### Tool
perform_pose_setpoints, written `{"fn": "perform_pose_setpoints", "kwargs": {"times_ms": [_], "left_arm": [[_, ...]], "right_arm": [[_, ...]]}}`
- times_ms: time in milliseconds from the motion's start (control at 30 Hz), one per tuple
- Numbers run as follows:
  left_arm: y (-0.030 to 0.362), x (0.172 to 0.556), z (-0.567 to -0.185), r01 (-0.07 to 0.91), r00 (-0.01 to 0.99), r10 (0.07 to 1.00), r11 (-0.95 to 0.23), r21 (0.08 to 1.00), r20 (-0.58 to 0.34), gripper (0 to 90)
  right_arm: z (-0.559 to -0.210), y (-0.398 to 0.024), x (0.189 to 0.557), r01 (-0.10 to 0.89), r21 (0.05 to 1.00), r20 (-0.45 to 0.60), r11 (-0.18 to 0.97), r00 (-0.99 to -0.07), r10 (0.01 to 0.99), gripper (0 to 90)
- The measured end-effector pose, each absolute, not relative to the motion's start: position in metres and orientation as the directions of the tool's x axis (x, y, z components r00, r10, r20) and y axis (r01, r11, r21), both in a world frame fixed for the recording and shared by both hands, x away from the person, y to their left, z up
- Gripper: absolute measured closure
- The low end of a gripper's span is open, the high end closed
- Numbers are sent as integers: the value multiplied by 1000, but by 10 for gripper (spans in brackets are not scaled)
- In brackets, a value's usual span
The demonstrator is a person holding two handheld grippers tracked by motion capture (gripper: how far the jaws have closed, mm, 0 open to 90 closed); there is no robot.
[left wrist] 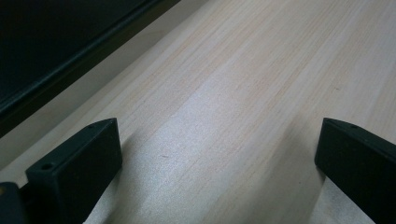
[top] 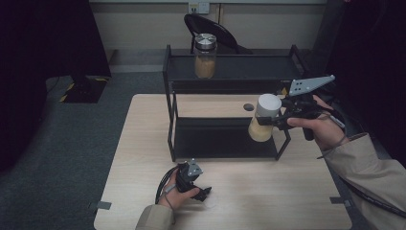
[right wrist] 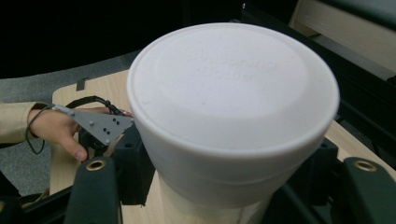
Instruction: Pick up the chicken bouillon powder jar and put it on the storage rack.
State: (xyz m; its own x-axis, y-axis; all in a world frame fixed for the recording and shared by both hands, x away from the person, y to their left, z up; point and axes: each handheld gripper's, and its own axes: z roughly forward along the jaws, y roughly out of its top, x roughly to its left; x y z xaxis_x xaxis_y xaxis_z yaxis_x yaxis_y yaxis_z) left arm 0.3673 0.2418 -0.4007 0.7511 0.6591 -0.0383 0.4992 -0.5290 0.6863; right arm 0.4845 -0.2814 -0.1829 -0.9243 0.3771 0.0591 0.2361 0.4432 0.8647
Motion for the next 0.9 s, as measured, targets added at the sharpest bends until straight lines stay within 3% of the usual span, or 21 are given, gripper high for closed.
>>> {"fn": "perform_pose_setpoints", "kwargs": {"times_ms": [900], "left_arm": [[242,367,-401,499,751,659,-530,686,-37,1]], "right_arm": [[-109,-270,496,229,871,56,435,-925,375,346]]}}
